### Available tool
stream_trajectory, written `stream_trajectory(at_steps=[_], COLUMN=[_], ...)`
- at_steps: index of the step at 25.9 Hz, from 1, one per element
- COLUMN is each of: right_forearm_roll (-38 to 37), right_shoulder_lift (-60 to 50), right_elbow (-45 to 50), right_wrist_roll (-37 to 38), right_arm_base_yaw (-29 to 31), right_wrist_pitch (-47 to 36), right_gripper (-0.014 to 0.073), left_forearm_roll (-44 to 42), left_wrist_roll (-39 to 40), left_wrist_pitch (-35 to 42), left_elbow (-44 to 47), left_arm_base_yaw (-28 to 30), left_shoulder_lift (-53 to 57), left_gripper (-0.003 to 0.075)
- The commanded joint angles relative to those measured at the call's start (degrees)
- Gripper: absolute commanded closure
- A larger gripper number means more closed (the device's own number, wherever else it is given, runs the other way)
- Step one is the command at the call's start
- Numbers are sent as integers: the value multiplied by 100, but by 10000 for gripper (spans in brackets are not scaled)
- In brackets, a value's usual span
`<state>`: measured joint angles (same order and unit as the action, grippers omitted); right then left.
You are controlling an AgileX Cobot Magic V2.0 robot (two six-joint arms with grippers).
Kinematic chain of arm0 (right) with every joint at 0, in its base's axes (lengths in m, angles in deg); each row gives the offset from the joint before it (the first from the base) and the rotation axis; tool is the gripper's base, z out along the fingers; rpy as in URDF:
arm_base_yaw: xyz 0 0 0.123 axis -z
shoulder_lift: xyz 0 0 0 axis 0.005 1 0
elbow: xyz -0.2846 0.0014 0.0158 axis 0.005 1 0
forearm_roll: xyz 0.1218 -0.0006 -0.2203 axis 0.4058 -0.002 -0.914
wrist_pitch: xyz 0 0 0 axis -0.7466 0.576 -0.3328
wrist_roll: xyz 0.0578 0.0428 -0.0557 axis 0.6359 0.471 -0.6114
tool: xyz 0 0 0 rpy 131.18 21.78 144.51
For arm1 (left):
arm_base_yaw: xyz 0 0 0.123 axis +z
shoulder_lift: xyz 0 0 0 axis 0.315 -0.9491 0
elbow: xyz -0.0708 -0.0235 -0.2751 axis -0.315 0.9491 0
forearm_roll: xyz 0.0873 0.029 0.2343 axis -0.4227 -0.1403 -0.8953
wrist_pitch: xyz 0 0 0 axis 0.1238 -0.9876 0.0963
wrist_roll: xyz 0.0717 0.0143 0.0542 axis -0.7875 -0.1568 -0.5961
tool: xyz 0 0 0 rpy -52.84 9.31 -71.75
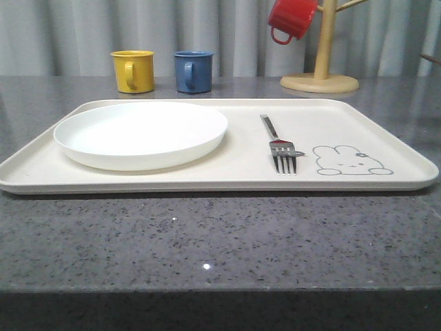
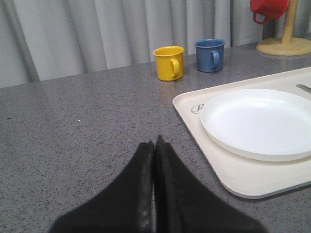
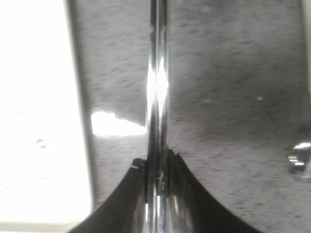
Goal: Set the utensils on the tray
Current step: 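Move the right gripper back and grasp the steel chopsticks, then place the chopsticks on the tray beside the fork with the right gripper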
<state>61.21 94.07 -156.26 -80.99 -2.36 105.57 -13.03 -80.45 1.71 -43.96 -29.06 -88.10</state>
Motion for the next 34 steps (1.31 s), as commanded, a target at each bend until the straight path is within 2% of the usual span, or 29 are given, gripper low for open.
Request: stream_trajectory(at_steps=[1,6,9,19,25,28,31,34], right_forearm_roll=[108,108,108,152,198,198,198,80], right_shoulder_lift=[-257,-89,145,807,936,936,924,873], right_elbow=[-182,-182,-192,-192,-192,-192,-192,-351], right_wrist_roll=[295,857,1124,1654,1655,1655,1655,1584], right_arm_base_yaw=[-476,-1542,-1835,-1847,-1847,-1847,-1847,-1847], right_wrist_pitch=[-50,-539,-606,-1041,-1093,-1113,-1104,-837], right_gripper=[528,526,526,526,520,445,333,240], left_forearm_roll=[54,54,54,54,54,54,54,54], left_wrist_roll=[63,63,63,63,63,63,63,63], left_wrist_pitch=[469,469,469,469,469,469,469,469], left_elbow=[-161,-161,-161,-161,-161,-161,-161,-161], left_arm_base_yaw=[16,16,16,16,16,16,16,16], left_shoulder_lift=[-65,-65,-65,-65,-65,-65,-65,-65], left_gripper=[738,738,738,738,738,738,738,738])
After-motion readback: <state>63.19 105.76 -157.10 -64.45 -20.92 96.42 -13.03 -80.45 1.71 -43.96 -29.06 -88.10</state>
